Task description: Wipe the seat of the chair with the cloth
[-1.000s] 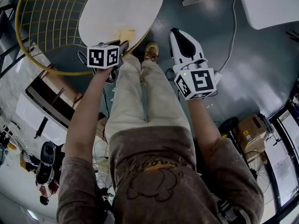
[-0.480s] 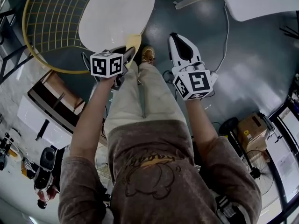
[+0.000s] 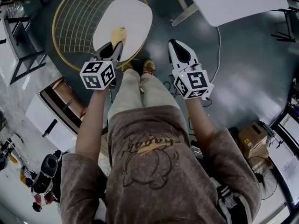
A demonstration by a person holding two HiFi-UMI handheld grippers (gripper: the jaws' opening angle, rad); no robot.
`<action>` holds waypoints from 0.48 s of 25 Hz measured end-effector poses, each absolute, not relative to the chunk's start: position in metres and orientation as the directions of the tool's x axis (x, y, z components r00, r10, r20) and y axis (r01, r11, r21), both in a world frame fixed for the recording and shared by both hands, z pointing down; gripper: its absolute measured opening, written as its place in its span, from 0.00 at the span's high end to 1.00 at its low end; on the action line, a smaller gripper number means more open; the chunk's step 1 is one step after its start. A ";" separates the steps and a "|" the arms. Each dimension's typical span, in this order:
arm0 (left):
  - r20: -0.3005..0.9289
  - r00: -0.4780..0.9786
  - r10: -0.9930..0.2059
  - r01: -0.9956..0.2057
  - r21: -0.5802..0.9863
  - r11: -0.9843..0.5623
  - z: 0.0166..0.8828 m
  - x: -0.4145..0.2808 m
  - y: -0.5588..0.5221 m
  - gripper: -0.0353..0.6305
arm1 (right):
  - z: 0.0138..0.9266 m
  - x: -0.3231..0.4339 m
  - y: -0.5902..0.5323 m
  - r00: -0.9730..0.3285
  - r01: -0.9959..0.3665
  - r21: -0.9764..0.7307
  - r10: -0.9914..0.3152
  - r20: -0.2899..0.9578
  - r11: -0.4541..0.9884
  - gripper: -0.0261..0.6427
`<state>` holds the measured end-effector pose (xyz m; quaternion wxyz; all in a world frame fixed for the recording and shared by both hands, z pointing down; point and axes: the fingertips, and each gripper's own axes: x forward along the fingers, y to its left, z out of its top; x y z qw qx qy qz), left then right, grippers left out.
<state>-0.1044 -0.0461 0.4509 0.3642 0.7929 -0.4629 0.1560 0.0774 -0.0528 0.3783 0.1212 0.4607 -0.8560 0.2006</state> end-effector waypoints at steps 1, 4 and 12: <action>0.561 0.522 -0.642 -0.848 0.423 -0.319 0.430 -0.107 -0.048 0.83 | 0.365 0.076 -0.052 -0.550 -0.835 -0.229 -0.743 0.382 0.500 0.91; 0.489 0.523 -0.698 -0.846 0.394 -0.359 0.370 -0.114 -0.055 0.83 | 0.325 0.072 -0.055 -0.566 -0.824 -0.216 -0.749 0.344 0.524 0.91; 0.379 0.498 -0.780 -0.861 0.326 -0.391 0.257 -0.141 -0.047 0.83 | 0.233 0.055 -0.048 -0.618 -0.784 -0.140 -0.743 0.255 0.604 0.91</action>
